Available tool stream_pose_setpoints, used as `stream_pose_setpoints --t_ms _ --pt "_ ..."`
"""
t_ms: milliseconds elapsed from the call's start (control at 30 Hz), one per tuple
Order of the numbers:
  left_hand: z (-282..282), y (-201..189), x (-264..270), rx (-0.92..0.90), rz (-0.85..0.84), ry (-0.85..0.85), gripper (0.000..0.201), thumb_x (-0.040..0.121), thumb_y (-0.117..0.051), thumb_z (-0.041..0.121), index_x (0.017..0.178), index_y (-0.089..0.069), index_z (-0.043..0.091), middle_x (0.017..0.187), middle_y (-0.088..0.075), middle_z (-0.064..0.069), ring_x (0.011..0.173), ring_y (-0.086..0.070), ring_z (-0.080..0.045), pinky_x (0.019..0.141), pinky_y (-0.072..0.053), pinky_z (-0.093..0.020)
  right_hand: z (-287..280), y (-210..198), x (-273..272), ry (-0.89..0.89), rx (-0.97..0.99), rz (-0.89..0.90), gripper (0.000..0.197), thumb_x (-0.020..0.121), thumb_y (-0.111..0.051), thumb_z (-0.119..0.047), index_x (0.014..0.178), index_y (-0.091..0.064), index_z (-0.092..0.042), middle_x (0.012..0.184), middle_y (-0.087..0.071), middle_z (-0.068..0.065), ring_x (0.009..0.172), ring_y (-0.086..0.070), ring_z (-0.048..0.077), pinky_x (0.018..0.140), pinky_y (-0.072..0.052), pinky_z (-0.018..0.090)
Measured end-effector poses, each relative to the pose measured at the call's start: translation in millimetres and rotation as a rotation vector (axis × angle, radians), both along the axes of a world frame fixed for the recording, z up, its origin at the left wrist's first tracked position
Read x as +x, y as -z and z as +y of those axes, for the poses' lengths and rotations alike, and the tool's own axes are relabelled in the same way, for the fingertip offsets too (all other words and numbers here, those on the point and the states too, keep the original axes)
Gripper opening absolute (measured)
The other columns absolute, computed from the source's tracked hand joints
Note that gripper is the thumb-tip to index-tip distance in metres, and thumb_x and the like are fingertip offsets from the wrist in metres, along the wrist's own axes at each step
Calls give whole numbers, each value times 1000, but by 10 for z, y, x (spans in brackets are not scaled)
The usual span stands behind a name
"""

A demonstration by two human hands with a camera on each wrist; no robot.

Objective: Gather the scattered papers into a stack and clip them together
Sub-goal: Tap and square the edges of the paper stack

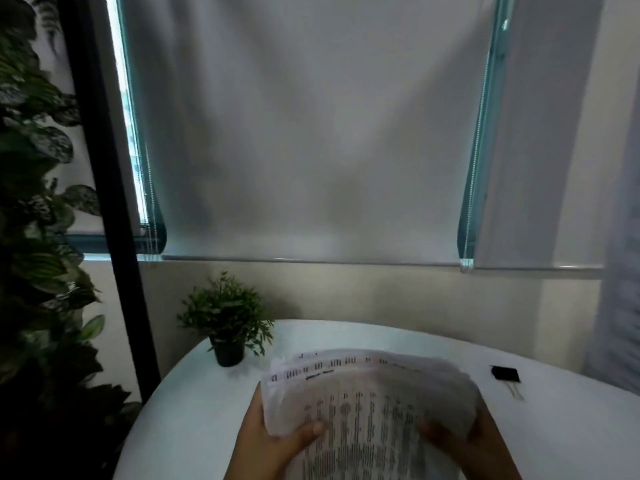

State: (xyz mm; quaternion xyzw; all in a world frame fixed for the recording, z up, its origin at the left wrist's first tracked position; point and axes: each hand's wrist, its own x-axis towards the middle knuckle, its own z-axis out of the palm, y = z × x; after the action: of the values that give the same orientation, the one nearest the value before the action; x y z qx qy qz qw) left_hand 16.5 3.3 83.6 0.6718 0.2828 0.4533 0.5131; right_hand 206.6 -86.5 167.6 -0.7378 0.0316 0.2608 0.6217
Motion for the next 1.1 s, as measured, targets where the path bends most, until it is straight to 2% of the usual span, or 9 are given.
stream_pose_setpoints --t_ms 100,167,300,433,533,700,867,1033,1100 --pt "46 116 -24 -58 -70 24 84 40 -93 26 115 -56 28 108 -70 14 99 -67 -8 72 -55 -19 -354 462 179 -365 359 -152 32 96 -43 1 125 -45 15 130 -50 29 121 -49 38 100 -37 48" --pt "52 82 -34 -81 -120 65 87 41 -91 21 116 -49 29 107 -70 5 97 -69 -19 71 -58 -30 -363 650 252 -425 341 -410 72 70 -77 -5 133 -44 -8 134 -52 17 115 -54 28 95 -46 37" --pt "15 -29 51 0 -120 122 90 43 -88 22 120 -43 26 108 -67 15 101 -66 -8 72 -55 -19 -336 806 252 -497 325 -626 103 42 -94 -7 126 -38 -29 116 -53 -23 94 -56 -10 70 -43 -1" --pt "23 -50 99 128 -120 -62 111 42 -91 36 129 -25 56 122 -49 26 109 -56 6 77 -50 -10 -299 726 210 -374 421 -860 102 51 -92 -17 124 -30 -52 106 -40 -54 93 -43 -34 70 -41 -3" --pt "58 -131 127 380 58 -209 87 52 -75 67 127 -30 64 125 -41 34 118 -45 12 87 -40 -3 -298 609 97 -413 238 -1117 75 60 -74 -61 118 -28 -71 115 -39 -42 105 -34 -32 83 -34 -1" --pt "67 -222 164 532 190 -335 44 66 -70 54 107 -55 47 121 -50 23 114 -45 14 85 -31 5 -319 557 125 -334 243 -1300 52 65 -59 -66 113 -44 -54 113 -52 -7 102 -45 -5 87 -33 -3" --pt "11 -178 144 159 43 -162 111 49 -92 13 123 -24 60 110 -53 43 101 -56 17 74 -42 2 -354 435 159 -532 84 -1346 57 68 -57 -62 122 -37 -59 113 -47 -31 99 -43 -19 73 -34 8" --pt "27 10 133 -65 -35 50 79 49 -91 2 117 -56 19 100 -75 3 93 -71 -15 67 -56 -20 -412 -114 -43 -527 -58 -1507 73 73 -29 -84 128 -46 -39 134 -49 -15 125 -44 10 101 -36 40" --pt "41 59 169 -103 -27 21 64 54 -86 -5 109 -57 11 90 -75 12 87 -71 -13 62 -53 -14 -268 -237 -356 -567 -116 -1563 80 80 -27 -77 140 -36 -25 150 -34 0 136 -28 19 108 -26 45"
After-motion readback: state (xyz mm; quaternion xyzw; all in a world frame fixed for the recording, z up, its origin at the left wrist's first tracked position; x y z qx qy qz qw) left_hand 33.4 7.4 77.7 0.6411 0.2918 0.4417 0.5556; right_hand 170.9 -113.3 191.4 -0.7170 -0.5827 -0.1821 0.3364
